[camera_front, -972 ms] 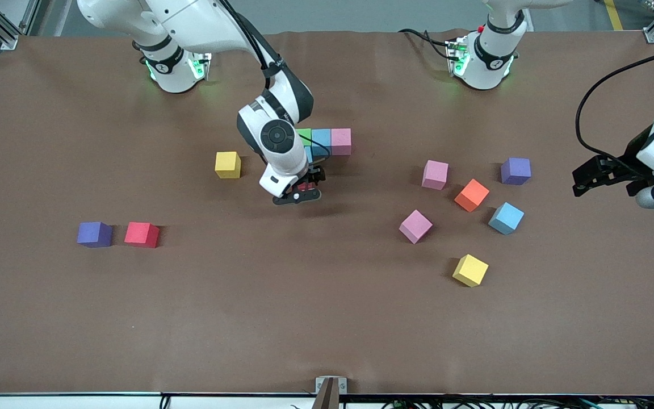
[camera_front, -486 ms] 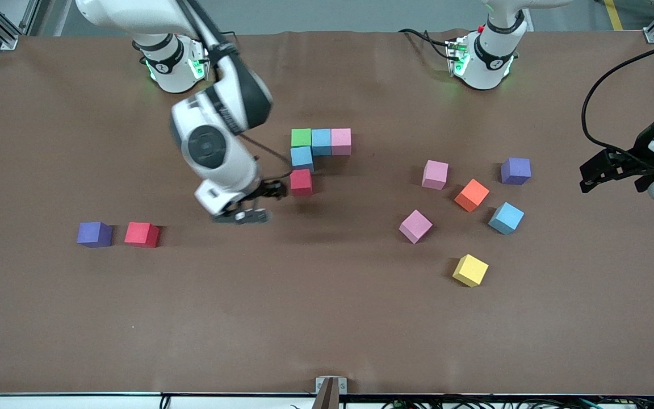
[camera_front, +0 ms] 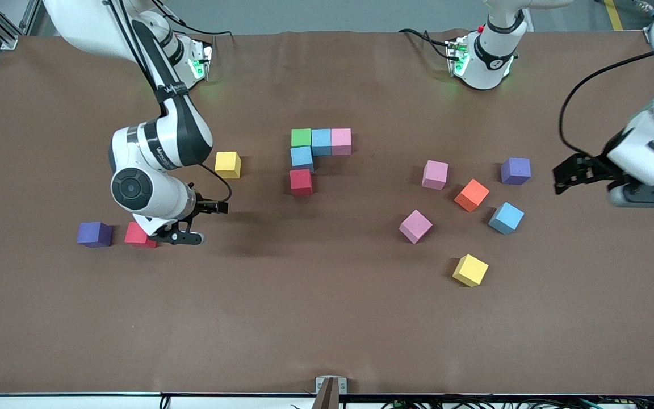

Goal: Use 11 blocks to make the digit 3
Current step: 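Open the right gripper and reach yellow while the left gripper reaches pink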

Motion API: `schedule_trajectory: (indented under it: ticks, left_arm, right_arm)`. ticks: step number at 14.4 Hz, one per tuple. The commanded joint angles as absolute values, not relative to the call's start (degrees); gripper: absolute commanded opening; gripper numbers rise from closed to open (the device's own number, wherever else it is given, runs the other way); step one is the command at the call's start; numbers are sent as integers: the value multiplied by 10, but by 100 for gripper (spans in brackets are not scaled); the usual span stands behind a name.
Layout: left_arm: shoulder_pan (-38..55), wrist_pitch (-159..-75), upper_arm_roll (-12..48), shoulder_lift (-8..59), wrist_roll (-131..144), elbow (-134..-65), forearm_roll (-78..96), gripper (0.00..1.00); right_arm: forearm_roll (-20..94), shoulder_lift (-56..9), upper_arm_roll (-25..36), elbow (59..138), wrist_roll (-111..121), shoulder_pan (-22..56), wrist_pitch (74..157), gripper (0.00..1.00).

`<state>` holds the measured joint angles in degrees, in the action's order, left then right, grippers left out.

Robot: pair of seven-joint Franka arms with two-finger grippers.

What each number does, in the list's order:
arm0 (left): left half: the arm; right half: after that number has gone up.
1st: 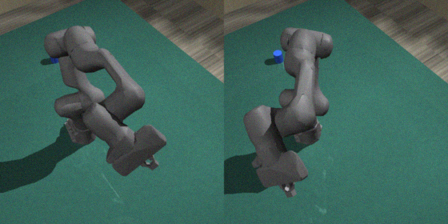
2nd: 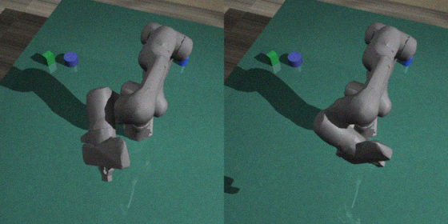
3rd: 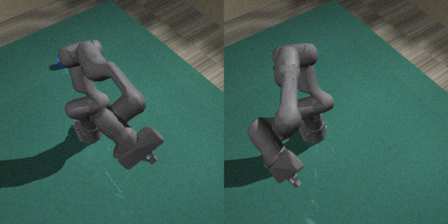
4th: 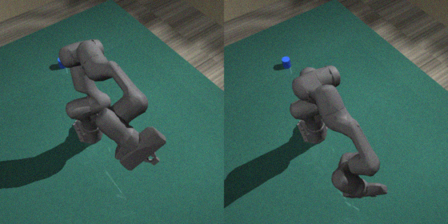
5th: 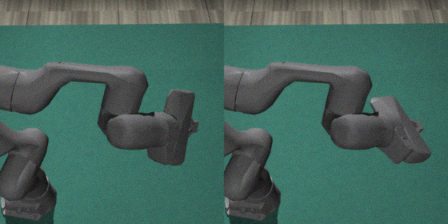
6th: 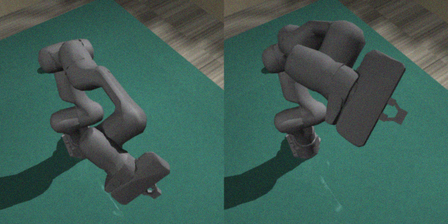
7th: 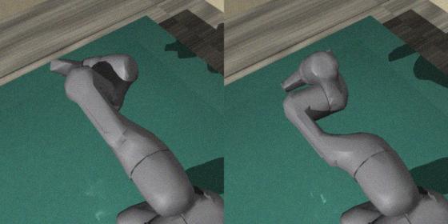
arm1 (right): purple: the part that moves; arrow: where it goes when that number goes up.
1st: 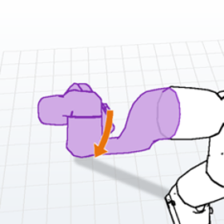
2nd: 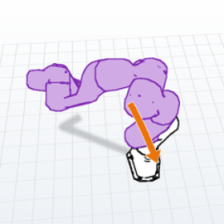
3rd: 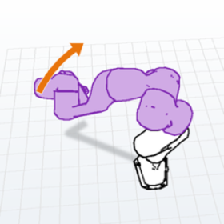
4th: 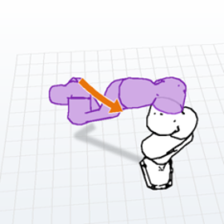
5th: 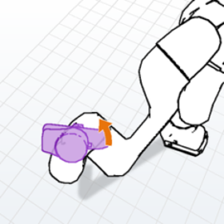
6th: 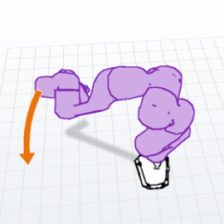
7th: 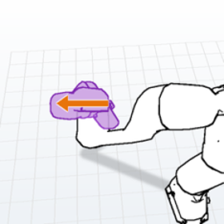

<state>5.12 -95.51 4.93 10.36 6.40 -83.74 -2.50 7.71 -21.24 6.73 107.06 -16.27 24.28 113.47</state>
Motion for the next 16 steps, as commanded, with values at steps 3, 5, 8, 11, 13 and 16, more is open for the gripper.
schedule_trajectory:
  ticks: [3, 5, 8, 11, 13, 16]
  left_arm:
    - [71, -1066, 55, 127, 105, -938, -21, 100]
    - [75, -1133, 62, 132, 128, -991, -18, 100]
    - [105, -1194, 72, 176, 245, -1017, -24, 100]
    - [149, -1230, 71, 224, 367, -1017, -25, 100]
    - [166, -1279, 72, 256, 427, -1021, -25, 100]
    - [181, -1357, 72, 291, 516, -1052, -25, 100]
  right_arm:
    - [68, -109, -43, 1212, -123, 165, 1153, 100]
    - [68, -98, -87, 1242, -124, 142, 1169, 100]
    - [68, -95, -114, 1303, -124, 128, 1251, 100]
    - [67, -95, -118, 1321, -122, 126, 1267, 100]
    - [62, -96, -118, 1328, -111, 118, 1267, 100]
    - [62, -96, -118, 1353, -111, 113, 1296, 100]
